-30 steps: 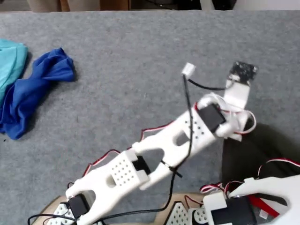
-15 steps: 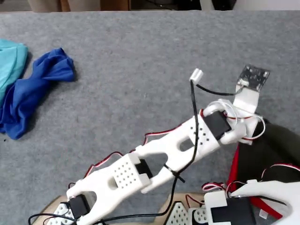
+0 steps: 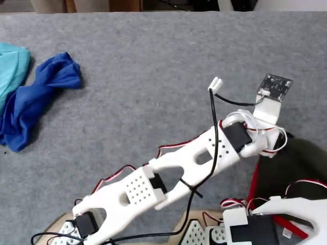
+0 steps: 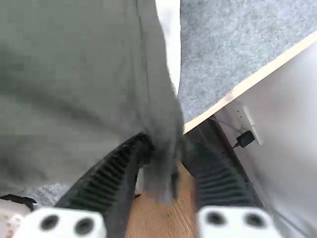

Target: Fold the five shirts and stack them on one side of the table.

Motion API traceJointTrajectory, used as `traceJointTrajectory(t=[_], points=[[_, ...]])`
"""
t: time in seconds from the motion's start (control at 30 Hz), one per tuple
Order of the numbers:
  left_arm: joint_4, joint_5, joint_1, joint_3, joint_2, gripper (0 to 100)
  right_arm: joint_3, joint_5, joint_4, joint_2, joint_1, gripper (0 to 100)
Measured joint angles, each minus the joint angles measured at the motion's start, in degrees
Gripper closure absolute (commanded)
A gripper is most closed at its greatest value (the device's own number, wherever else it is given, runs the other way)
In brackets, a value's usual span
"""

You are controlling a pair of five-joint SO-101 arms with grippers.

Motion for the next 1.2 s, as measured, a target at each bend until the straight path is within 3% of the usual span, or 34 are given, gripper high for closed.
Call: traceJointTrajectory(t=[0.23,0.3,0.43,0.53,0.73,0.9,1.2], points=[[0.9,1.8,-2.8,0.0,0.0,81,-0.6,1.8,1.2,0.0,0.4,65.9],[1.9,1.8,-4.0,0.0,0.0,81,-2.1,2.0,3.9,0.0,0.4,71.7],[8.5,1.8,-8.0,-4.5,0.0,90,-5.7,2.1,10.5,0.0,-2.4,97.8],[14.2,1.7,-12.1,-9.8,-0.4,98,-7.9,2.1,16.4,-0.1,-6.9,96.4],[27.9,-7.7,-22.8,-20.0,-0.6,98,-9.8,-1.9,22.0,-1.6,-16.4,99.3],[32.4,-15.6,-35.6,-20.5,-0.8,98,-8.7,-2.9,22.1,-6.9,-26.1,99.3],[32.6,-20.8,-68.3,-8.0,-2.5,98,2.5,-5.5,22.2,-14.3,-51.0,99.0]])
